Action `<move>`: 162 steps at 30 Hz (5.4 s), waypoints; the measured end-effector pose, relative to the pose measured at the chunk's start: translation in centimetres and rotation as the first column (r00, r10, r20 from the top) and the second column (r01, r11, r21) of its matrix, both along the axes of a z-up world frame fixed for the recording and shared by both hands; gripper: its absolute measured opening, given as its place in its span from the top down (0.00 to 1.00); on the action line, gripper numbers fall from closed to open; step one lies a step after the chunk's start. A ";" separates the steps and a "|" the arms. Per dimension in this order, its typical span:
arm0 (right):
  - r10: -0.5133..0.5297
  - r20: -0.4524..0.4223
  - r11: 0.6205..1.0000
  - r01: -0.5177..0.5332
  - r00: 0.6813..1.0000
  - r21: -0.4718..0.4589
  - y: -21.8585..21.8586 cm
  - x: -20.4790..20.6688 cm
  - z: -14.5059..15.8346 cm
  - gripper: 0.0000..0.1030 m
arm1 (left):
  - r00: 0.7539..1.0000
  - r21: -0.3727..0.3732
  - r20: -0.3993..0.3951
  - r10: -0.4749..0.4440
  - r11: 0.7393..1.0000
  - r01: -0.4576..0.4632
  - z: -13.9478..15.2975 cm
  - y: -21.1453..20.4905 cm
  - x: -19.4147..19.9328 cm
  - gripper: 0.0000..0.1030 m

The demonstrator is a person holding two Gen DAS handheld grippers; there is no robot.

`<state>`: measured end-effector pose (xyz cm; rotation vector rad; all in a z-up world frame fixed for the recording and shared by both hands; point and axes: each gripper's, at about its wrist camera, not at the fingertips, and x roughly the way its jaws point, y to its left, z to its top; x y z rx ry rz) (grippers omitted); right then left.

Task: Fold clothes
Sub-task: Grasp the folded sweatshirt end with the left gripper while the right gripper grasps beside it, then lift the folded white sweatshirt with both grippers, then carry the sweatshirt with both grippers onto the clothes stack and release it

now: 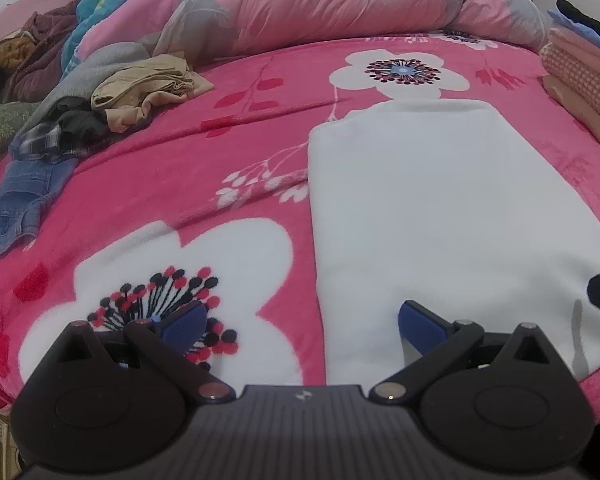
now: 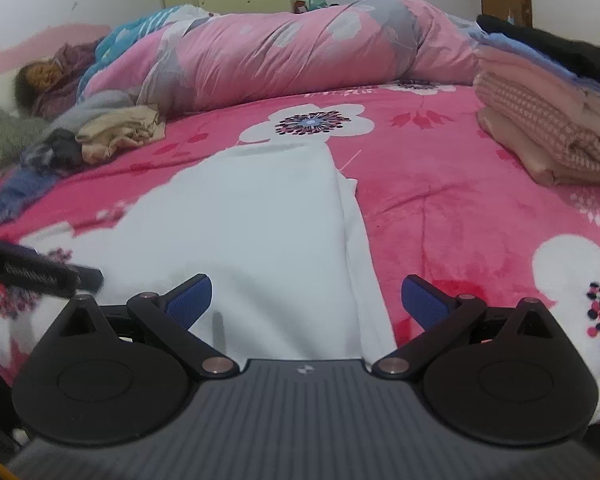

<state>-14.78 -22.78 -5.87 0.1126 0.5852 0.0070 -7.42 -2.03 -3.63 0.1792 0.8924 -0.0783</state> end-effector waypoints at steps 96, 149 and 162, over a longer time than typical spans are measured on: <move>-0.095 0.500 0.995 0.090 0.861 0.035 -39.7 7.3 25.5 0.83 | 0.515 -0.374 0.637 -0.573 0.354 0.857 21.8 -35.0 13.7 0.79; -0.391 -0.131 0.900 0.408 0.911 0.153 -53.3 37.0 13.9 0.95 | 0.854 -0.414 0.250 -0.456 0.747 0.520 9.2 -46.1 35.9 0.32; -0.381 0.294 0.924 0.365 0.877 0.111 -47.0 15.3 15.5 0.92 | 0.768 -0.320 0.456 -0.450 0.722 0.613 14.2 -40.3 29.5 0.26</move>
